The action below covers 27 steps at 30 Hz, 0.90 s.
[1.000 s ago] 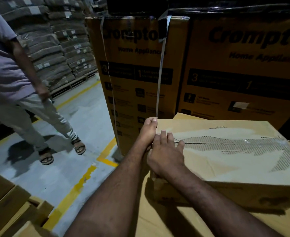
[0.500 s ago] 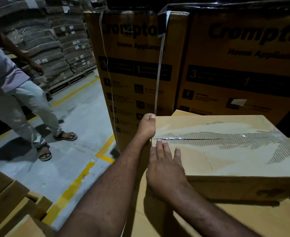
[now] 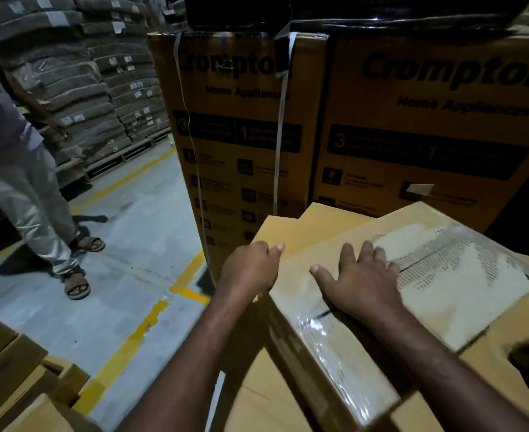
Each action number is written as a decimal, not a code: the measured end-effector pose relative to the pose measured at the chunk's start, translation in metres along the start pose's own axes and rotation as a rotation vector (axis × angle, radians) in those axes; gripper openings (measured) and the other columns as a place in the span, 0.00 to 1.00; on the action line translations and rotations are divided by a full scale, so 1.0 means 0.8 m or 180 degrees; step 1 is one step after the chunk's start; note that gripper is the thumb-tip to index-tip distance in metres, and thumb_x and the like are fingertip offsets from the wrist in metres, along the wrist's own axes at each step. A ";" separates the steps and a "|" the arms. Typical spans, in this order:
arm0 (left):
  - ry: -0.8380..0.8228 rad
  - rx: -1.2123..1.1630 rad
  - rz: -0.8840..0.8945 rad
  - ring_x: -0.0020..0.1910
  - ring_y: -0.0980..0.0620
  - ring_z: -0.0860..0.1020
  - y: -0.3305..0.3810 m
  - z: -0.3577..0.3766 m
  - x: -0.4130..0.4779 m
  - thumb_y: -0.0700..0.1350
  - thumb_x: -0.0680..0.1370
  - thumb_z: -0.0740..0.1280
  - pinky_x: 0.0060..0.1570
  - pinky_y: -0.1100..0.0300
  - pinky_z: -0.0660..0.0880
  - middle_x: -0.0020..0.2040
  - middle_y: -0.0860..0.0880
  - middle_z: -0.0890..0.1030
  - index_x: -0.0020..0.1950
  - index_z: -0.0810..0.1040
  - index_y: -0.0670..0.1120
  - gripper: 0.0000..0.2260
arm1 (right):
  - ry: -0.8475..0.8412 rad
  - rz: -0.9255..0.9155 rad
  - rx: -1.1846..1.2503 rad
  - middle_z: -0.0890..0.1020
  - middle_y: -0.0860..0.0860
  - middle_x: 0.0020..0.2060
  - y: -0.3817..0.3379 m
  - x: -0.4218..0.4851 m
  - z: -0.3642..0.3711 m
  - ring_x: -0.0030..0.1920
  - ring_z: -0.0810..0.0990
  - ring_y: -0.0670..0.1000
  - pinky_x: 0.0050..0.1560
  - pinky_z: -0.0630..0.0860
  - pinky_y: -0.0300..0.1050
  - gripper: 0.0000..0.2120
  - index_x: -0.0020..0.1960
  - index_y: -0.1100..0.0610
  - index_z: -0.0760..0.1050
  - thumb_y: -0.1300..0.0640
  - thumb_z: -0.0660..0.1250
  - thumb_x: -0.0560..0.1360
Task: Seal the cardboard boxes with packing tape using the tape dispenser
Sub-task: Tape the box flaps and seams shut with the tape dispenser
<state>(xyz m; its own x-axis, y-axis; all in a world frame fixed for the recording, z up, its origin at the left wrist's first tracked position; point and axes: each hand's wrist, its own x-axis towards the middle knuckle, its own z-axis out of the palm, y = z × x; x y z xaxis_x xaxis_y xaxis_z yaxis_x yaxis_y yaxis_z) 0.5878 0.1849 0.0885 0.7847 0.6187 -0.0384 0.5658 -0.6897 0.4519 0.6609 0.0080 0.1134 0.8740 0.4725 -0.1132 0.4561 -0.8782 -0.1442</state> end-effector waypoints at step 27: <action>-0.0350 0.1176 0.2030 0.82 0.47 0.53 0.219 0.076 0.149 0.63 0.84 0.48 0.74 0.30 0.40 0.83 0.51 0.57 0.82 0.59 0.51 0.29 | 0.0017 -0.0556 0.0101 0.39 0.53 0.81 0.093 -0.062 0.006 0.80 0.34 0.52 0.77 0.32 0.50 0.37 0.82 0.53 0.42 0.34 0.43 0.81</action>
<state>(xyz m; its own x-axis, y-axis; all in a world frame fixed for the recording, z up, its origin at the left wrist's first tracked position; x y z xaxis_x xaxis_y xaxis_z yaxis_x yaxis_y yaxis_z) 0.7960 0.1144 0.1087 0.9990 0.0282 0.0334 0.0251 -0.9958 0.0879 0.6510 -0.0806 0.1037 0.7829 0.6171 -0.0786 0.5956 -0.7800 -0.1921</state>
